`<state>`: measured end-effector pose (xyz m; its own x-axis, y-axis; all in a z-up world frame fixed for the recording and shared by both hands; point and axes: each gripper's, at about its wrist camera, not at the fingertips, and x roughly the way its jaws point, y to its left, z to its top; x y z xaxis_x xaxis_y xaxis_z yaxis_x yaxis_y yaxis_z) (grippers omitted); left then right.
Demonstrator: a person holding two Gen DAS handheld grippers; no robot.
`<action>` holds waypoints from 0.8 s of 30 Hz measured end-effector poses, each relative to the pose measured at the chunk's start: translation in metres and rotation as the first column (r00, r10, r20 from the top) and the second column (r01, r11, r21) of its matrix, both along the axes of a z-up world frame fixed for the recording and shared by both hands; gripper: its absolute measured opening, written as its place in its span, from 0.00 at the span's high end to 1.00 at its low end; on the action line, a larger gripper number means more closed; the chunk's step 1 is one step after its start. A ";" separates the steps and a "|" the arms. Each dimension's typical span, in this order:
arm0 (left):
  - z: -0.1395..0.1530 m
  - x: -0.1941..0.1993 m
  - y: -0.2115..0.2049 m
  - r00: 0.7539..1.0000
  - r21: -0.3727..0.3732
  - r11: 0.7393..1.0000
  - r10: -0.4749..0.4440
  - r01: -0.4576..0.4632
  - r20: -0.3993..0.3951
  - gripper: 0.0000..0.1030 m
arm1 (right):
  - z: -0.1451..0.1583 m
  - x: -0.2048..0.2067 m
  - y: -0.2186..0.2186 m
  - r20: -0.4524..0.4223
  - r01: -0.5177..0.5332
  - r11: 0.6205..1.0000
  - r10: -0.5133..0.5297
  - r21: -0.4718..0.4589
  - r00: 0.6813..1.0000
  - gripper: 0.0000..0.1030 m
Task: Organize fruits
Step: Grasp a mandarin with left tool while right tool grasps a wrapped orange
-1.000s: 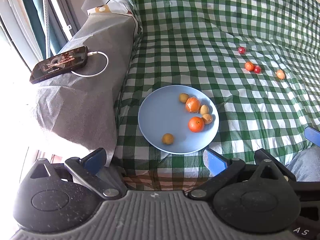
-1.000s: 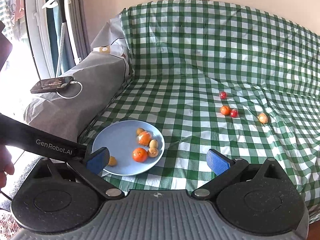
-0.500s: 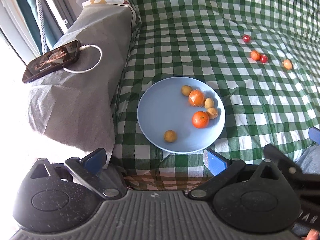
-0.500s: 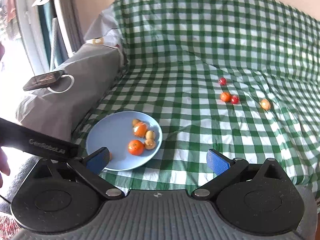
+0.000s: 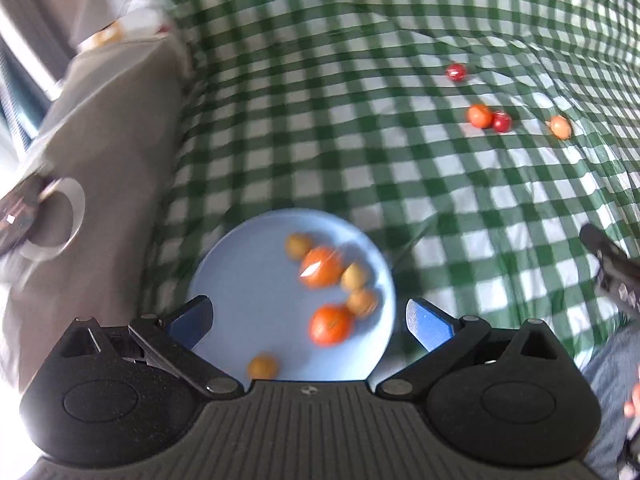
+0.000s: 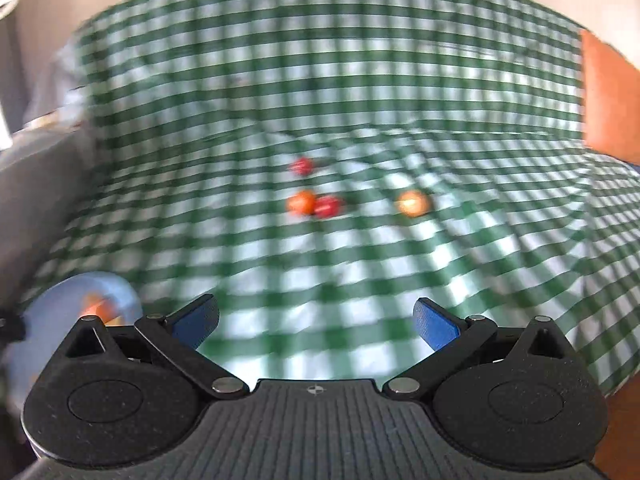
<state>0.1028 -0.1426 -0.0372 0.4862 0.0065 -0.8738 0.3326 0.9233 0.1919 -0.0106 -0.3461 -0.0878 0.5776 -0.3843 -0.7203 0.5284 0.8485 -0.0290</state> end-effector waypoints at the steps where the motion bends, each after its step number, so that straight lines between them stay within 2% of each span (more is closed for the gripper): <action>1: -0.003 0.010 -0.012 1.000 -0.007 1.000 -0.022 0.022 -0.001 0.00 | -0.007 0.007 -0.015 -0.002 0.026 1.000 -0.026 -0.010 1.000 0.01; 5: -0.020 0.048 -0.062 0.993 -0.007 0.994 -0.112 0.112 0.039 0.00 | -0.037 0.040 -0.071 0.000 0.109 0.994 -0.109 -0.028 0.994 0.01; 9: -0.049 0.100 -0.117 0.976 0.001 0.977 -0.215 0.215 0.030 0.00 | -0.073 0.087 -0.131 -0.041 0.153 0.988 -0.153 -0.005 0.987 0.01; 11: -0.066 0.124 -0.143 0.967 0.012 0.968 -0.250 0.250 0.039 0.00 | -0.087 0.107 -0.152 -0.042 0.224 0.974 -0.224 -0.007 0.974 0.01; 14: -0.089 0.154 -0.174 0.950 0.011 0.951 -0.311 0.310 0.039 0.00 | -0.105 0.126 -0.166 -0.021 0.218 0.976 -0.218 -0.020 0.976 0.01; 18: -0.116 0.178 -0.209 0.916 0.001 0.916 -0.402 0.402 0.015 0.00 | -0.132 0.142 -0.178 -0.056 0.152 0.982 -0.159 -0.110 0.986 0.01; 21: -0.134 0.192 -0.226 0.899 0.008 0.899 -0.437 0.437 -0.005 0.00 | -0.143 0.141 -0.191 -0.063 0.169 0.983 -0.174 -0.070 0.983 0.01; 24: -0.138 0.203 -0.231 0.889 -0.032 0.888 -0.458 0.458 0.015 0.00 | -0.141 0.138 -0.196 -0.035 0.197 0.979 -0.199 -0.058 0.979 0.01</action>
